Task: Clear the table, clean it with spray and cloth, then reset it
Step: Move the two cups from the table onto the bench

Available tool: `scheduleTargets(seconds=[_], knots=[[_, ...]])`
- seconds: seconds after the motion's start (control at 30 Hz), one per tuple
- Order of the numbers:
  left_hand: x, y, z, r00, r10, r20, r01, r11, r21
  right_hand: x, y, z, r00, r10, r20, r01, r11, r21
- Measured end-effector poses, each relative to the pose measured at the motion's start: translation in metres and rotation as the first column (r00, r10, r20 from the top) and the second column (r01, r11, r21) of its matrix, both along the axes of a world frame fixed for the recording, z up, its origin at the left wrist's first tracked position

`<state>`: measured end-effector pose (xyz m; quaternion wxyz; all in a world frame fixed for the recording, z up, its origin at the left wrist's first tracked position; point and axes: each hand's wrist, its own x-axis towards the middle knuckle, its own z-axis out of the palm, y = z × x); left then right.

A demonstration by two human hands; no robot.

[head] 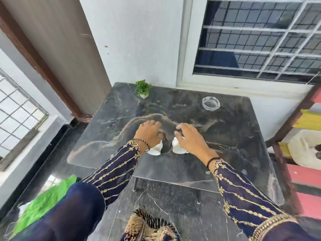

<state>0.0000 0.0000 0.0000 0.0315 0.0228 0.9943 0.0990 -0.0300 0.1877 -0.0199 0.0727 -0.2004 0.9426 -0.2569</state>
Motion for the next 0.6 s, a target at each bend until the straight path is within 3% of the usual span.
scheduleTargets(seconds=[0.23,0.37,0.6], knots=[[0.014,-0.026,-0.048,0.948,-0.038,0.317,0.086,0.987,-0.139,-0.003,0.013,-0.033,0.981,0.024,0.191,-0.057,0.984,0.168],[0.007,-0.036,-0.068,0.939,-0.065,0.338,0.084,0.995,-0.044,-0.008,0.018,-0.049,0.975,0.029,0.22,-0.079,0.971,0.225],[-0.007,-0.04,-0.088,0.957,-0.045,0.286,-0.008,0.983,0.183,-0.014,0.018,-0.064,0.986,0.024,0.163,-0.054,0.981,0.186]])
